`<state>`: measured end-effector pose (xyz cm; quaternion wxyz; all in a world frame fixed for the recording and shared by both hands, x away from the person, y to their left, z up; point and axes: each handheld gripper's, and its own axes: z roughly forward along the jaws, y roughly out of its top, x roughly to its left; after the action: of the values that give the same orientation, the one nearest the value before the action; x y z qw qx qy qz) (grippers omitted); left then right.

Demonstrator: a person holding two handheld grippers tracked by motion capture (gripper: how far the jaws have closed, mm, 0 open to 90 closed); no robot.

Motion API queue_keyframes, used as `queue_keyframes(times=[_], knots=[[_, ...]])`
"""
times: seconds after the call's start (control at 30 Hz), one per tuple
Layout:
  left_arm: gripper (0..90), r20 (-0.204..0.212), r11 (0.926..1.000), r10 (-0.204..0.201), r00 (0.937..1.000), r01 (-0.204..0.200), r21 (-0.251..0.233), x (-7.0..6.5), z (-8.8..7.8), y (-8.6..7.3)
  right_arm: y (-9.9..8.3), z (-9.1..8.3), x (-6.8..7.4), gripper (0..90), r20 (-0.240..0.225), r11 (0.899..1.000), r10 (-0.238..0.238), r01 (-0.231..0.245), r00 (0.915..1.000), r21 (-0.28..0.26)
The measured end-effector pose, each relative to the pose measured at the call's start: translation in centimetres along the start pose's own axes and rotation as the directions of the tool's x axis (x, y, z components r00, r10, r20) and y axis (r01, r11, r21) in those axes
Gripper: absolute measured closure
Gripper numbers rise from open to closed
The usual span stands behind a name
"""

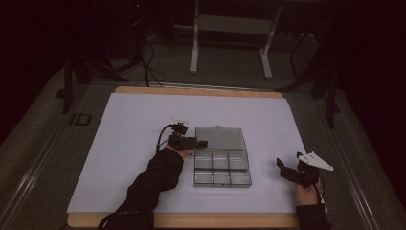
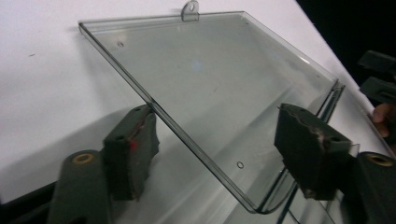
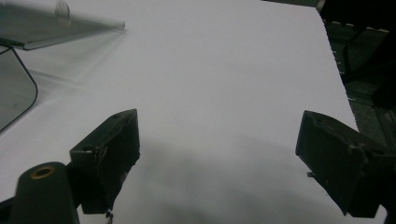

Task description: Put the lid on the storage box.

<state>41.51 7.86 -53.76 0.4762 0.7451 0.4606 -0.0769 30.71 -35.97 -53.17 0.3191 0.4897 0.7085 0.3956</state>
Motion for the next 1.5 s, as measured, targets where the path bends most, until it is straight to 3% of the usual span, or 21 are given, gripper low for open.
queue_keyframes(times=[0.23, 0.27, 0.4, 0.47, 0.63, 0.7, 0.87, 1.07, 1.13, 1.2, 1.33, 1.4, 1.5], knots=[[49.9, -0.002, 0.9949, 0.087, 0.9962, -0.087, -0.05, -0.6, -0.9, 0.0, 0.1, 0.2, 0.1, 13.5, 0.004, 1.0, -0.005, 0.005, 1.0, 0.02], [55.3, 0.0, 0.9933, 0.101, 0.9949, -0.101, -0.057, -0.6, -1.1, 0.0, 0.2, 0.2, 0.1, 13.5, 0.005, 0.999, -0.011, 0.011, 0.9999, 0.03], [64.1, 0.033, 0.9885, 0.113, 0.9931, -0.109, -0.105, -0.2, -1.6, -0.3, 0.4, 0.3, 0.4, 13.5, -0.005, 0.998, -0.018, 0.018, 0.9998, 0.057], [67.0, 0.043, 0.9865, 0.119, 0.992, -0.113, -0.118, -0.2, -1.8, -0.4, 0.7, 0.4, 0.7, 13.5, -0.03, 0.998, -0.007, 0.009, 0.9995, 0.062], [72.8, 0.05, 0.9801, 0.151, 0.9873, -0.142, -0.139, -0.4, -2.3, -0.3, 2.1, 0.3, 2.1, 13.5, -0.065, 0.997, -0.06, 0.063, 0.996, 0.046], [76.0, 0.045, 0.9755, 0.173, 0.9839, -0.165, -0.146, -0.7, -2.6, -0.3, 2.9, 0.3, 2.6, 13.3, -0.102, 0.996, -0.077, 0.08, 0.9918, 0.03], [79.7, 0.041, 0.9579, 0.24, 0.9699, -0.23, -0.173, -0.9, -3.1, -0.7, 4.8, 0.7, 4.0, 12.6, -0.182, 0.994, -0.108, 0.109, 0.9774, -0.002], [80.0, 0.008, 0.9428, 0.292, 0.9565, -0.286, -0.171, -1.4, -3.3, -0.8, 6.7, 1.5, 5.5, 12.7, -0.231, 0.991, -0.135, 0.132, 0.9636, -0.029], [80.1, 0.008, 0.9428, 0.291, 0.9566, -0.286, -0.172, -1.4, -3.3, -0.8, 7.3, 1.8, 5.9, 13.1, -0.232, 0.991, -0.133, 0.125, 0.9636, -0.045], [80.1, 0.007, 0.9415, 0.294, 0.9559, -0.288, -0.175, -1.4, -3.3, -0.9, 7.8, 2.2, 6.1, 13.2, -0.258, 0.994, -0.111, 0.106, 0.9597, -0.034], [80.1, 0.001, 0.9385, 0.3, 0.954, -0.295, -0.179, -1.5, -3.3, -1.0, 8.7, 3.5, 7.2, 13.3, -0.259, 0.994, -0.105, 0.103, 0.9601, -0.019], [80.1, 0.0, 0.9379, 0.303, 0.9529, -0.299, -0.177, -1.5, -3.3, -0.9, 9.0, 4.2, 7.6, 17.7, -0.271, 0.996, -0.092, 0.094, 0.9584, -0.003], [80.1, 0.0, 0.9379, 0.304, 0.9527, -0.299, -0.176, -1.5, -3.3, -0.9, 9.3, 5.0, 8.1, 35.4, -0.293, 0.995, -0.091, 0.098, 0.9518, 0.011]])
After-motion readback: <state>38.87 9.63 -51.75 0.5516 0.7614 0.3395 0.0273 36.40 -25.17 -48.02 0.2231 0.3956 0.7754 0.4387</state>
